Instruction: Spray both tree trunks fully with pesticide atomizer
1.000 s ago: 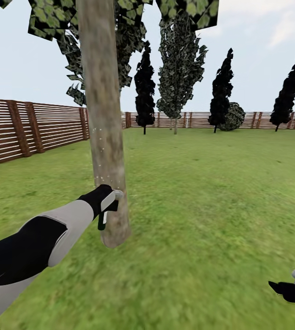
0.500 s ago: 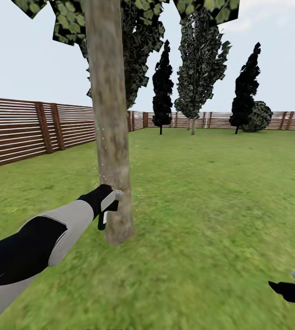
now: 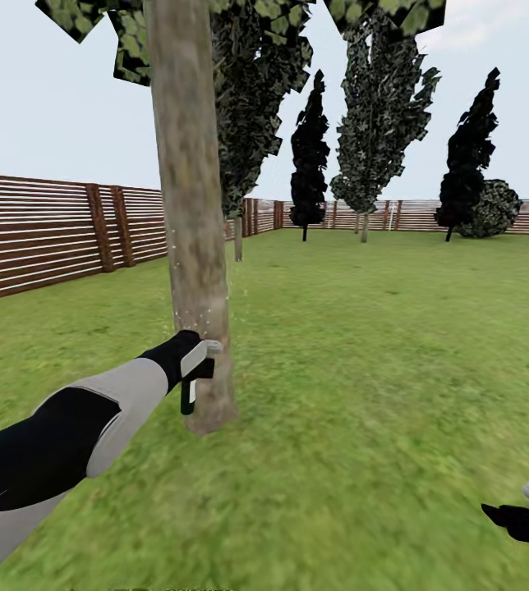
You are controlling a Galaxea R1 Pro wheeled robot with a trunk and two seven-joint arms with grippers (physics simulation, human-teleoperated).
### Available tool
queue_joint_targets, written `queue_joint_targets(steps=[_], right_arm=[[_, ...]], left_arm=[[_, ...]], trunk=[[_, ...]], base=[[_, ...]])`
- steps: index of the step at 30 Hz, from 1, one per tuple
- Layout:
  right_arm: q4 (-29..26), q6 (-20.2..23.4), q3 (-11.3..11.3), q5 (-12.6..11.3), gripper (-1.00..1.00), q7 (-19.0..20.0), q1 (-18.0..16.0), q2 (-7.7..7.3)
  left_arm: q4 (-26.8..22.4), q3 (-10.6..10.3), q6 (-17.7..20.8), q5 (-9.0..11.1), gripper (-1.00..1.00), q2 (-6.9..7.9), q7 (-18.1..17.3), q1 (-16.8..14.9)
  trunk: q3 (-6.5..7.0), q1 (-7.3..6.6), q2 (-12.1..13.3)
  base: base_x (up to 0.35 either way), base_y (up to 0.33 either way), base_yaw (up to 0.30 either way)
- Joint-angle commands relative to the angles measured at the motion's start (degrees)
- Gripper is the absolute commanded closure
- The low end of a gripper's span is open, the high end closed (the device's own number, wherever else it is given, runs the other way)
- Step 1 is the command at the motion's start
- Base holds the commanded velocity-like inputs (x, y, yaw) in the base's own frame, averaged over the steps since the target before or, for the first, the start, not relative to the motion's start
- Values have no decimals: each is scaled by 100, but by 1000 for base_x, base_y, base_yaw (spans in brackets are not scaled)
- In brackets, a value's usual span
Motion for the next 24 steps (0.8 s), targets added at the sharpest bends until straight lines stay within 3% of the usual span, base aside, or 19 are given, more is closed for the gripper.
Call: queue_joint_targets(steps=[1,4,8,10,14,18,24], right_arm=[[0,0,0,0,-100,0,0,0],[0,-1,0,0,-100,0,0,0],[-1,0,0,0,-100,0,0,0],[-3,0,0,0,-100,0,0,0],[0,0,0,0,-100,0,0,0],[0,0,0,0,-100,0,0,0],[0,0,0,0,-100,0,0,-3]], left_arm=[[0,-7,-1,-4,100,0,-2,0],[-10,-7,-7,-5,100,0,-2,0],[-442,-5,0,-4,100,2,22,0],[-838,10,255,-8,100,6,46,0],[-1738,26,1232,-29,100,43,66,-8],[-1894,28,1751,-49,100,70,88,-46],[-1898,28,1860,-59,100,404,100,-539]], trunk=[[0,0,0],[0,0,0],[0,0,0],[0,0,0],[0,0,0],[0,0,0],[0,0,0]], base=[[0,-334,252],[28,-334,235],[39,-138,40],[3,-11,3],[1,-2,1],[0,0,0],[0,0,0]])
